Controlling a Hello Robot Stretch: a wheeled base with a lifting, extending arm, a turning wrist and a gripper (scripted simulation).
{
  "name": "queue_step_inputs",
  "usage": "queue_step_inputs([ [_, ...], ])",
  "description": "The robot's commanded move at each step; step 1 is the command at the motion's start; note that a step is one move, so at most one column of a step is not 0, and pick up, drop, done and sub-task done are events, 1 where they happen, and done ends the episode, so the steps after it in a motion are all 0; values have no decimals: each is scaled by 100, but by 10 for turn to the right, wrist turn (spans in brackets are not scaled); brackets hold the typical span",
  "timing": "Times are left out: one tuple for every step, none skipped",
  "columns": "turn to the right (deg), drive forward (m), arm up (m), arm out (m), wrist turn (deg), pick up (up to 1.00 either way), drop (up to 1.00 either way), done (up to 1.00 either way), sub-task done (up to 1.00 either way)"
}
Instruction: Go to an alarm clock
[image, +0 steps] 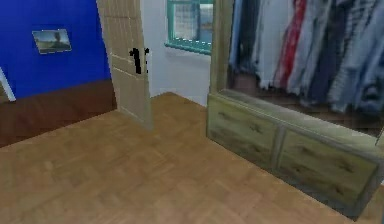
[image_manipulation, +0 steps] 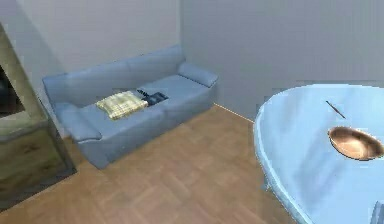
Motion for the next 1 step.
queue_step_inputs([
  [-420,0,0,0,0,0,0,0,0],
])
